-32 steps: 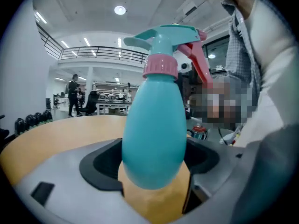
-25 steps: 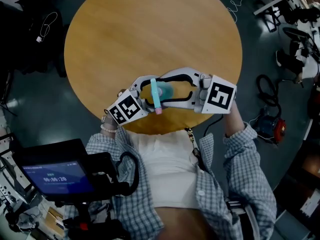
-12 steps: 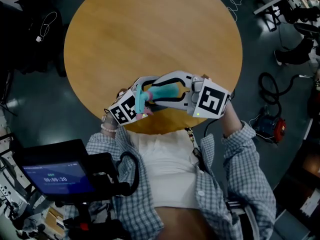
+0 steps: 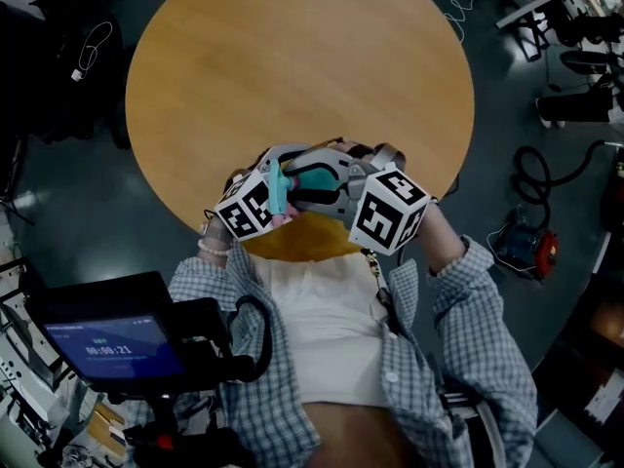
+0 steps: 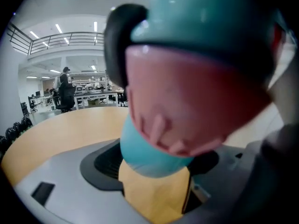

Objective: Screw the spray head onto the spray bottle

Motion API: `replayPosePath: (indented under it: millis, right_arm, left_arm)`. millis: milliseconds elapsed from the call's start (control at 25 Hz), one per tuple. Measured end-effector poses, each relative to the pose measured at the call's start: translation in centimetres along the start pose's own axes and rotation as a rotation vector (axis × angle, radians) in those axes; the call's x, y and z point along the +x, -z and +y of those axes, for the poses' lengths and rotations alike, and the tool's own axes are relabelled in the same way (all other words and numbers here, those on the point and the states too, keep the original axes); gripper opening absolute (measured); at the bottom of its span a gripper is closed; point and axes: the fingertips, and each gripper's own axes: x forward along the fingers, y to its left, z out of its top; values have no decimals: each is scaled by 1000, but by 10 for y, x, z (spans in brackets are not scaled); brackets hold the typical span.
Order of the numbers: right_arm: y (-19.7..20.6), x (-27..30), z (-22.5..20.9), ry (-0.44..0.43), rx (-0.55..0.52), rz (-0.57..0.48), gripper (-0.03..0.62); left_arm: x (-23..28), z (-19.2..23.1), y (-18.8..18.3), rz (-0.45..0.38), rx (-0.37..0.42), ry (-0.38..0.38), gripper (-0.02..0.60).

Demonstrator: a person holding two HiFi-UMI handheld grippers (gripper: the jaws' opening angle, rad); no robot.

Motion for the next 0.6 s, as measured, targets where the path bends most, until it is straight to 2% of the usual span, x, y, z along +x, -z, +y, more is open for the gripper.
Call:
replayPosePath:
  millis: [120,280,360,480,600]
  right_arm:
    - [0,-1,-12,96,52,-36,127]
    - [7,-6,-33,341,172,-86,126]
    - [17,-8,-41,435,258,-147,126]
    - [38,-11,-51,535,421,-250,124]
    - [60,-12,-58,589,541,-298,124]
  left_arm:
    - [-3,15,3,-4,-29,-80,400]
    - [-14,46,11,-6,-97,-271,400]
    - [-16,57,20,16,-120,-347,400]
    - [-12,64,34,34,-156,-393,400]
    - [-7,67,45,30,-180,-406,400]
